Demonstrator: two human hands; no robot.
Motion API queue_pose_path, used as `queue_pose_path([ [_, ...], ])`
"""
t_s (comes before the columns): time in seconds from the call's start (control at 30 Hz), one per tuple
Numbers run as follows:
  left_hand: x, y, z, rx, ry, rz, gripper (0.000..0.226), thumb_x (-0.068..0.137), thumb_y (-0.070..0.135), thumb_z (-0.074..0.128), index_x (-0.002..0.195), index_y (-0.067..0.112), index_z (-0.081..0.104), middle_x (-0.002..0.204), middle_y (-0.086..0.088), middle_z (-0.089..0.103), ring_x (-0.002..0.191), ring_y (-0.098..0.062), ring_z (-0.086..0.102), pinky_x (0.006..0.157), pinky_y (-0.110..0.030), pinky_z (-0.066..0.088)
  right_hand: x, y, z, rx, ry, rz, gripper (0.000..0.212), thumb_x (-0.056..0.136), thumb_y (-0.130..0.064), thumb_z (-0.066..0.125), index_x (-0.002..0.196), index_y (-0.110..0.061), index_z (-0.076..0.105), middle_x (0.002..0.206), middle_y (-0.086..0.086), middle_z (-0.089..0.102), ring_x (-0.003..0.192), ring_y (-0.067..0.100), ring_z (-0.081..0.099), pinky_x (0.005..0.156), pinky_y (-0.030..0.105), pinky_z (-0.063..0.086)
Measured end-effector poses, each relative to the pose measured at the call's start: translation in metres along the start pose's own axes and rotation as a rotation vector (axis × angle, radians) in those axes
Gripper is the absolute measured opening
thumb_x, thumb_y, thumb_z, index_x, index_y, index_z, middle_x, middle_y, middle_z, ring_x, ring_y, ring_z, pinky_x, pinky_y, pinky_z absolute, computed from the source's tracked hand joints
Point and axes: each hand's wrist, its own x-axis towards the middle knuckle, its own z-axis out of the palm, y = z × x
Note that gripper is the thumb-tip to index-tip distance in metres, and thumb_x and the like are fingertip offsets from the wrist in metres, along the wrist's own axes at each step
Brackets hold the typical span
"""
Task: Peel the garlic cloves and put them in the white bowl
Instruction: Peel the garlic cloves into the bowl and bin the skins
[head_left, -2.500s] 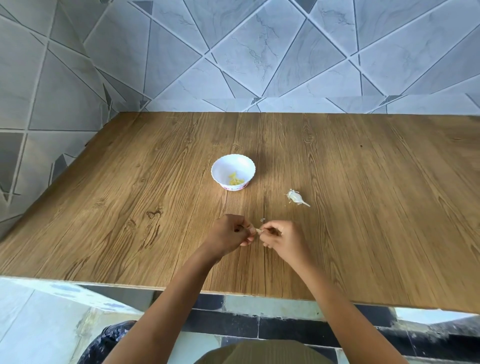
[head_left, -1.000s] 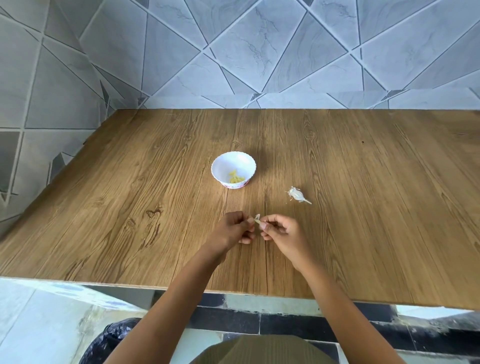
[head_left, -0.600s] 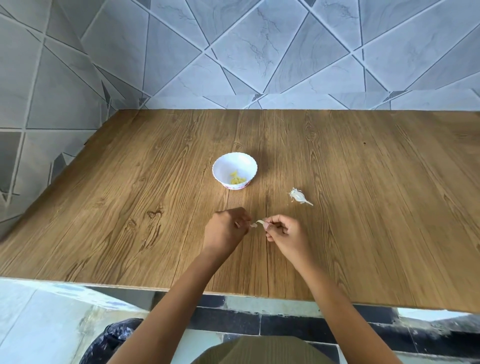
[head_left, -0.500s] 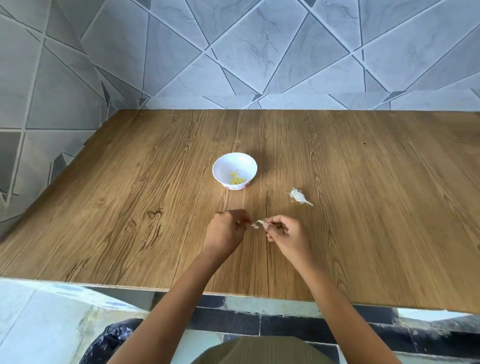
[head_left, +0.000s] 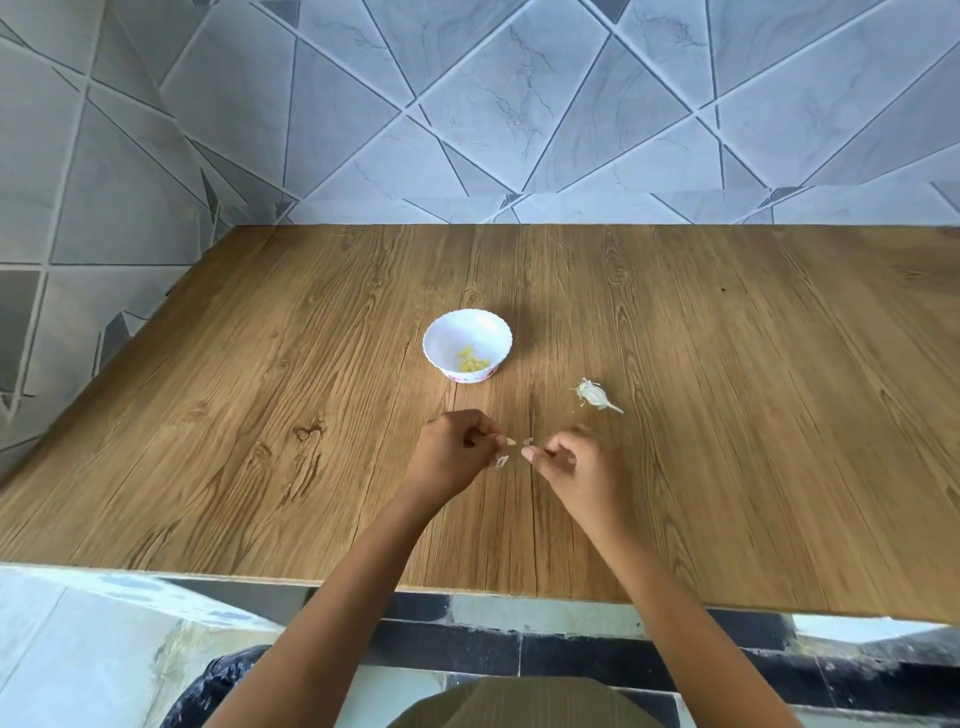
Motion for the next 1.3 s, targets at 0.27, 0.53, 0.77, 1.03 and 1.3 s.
queue_pose_path([
  [0.27,-0.006,0.003,-0.002,-0.256,-0.08,-0.109,0.006,0.082,-0.003,0.067,0.088,0.0,0.068,0.074,-0.015,0.069,0.064,-0.013,0.064,0.061,-0.019,0.053,-0.002,-0.002,0.002,0.167,-0.145,0.035,0.022,0.083,-0.013,0.071,0.105,-0.014,0.069,0.098,-0.005,0.068,0.086,0.006,0.062,0.075,0.015,0.05],
  [0.53,-0.005,0.005,-0.002,-0.252,-0.13,-0.064,0.006,0.087,0.005,0.066,0.082,0.007,0.067,0.072,-0.006,0.069,0.069,-0.017,0.065,0.07,-0.028,0.057,0.001,-0.018,-0.009,0.563,-0.248,0.218,0.008,0.085,-0.012,0.067,0.086,-0.02,0.07,0.068,-0.009,0.066,0.065,-0.003,0.061,0.063,0.014,0.048],
  [0.77,-0.006,0.004,0.0,-0.108,-0.128,-0.023,0.01,0.086,0.013,0.068,0.077,0.01,0.067,0.069,-0.009,0.068,0.064,-0.016,0.064,0.07,-0.036,0.055,-0.001,-0.013,-0.006,0.436,-0.203,0.151,0.005,0.084,-0.015,0.07,0.085,-0.02,0.07,0.078,-0.011,0.067,0.07,-0.001,0.061,0.066,0.016,0.049],
  [1.03,-0.009,0.012,0.002,-0.301,-0.216,-0.209,0.019,0.091,0.007,0.06,0.073,0.006,0.063,0.062,-0.004,0.061,0.053,-0.007,0.058,0.054,-0.017,0.048,-0.003,-0.008,0.001,-0.125,0.055,-0.427,0.019,0.088,-0.009,0.043,0.077,-0.006,0.059,0.075,0.0,0.057,0.063,0.012,0.051,0.054,0.023,0.041],
  [1.3,-0.004,-0.001,0.002,-0.102,-0.114,0.179,0.004,0.085,0.01,0.069,0.081,0.007,0.067,0.071,-0.006,0.067,0.065,-0.014,0.061,0.068,-0.035,0.052,0.007,-0.029,-0.018,0.815,-0.4,0.611,0.006,0.089,-0.006,0.061,0.087,-0.003,0.066,0.071,0.002,0.065,0.066,0.01,0.059,0.064,0.019,0.051],
])
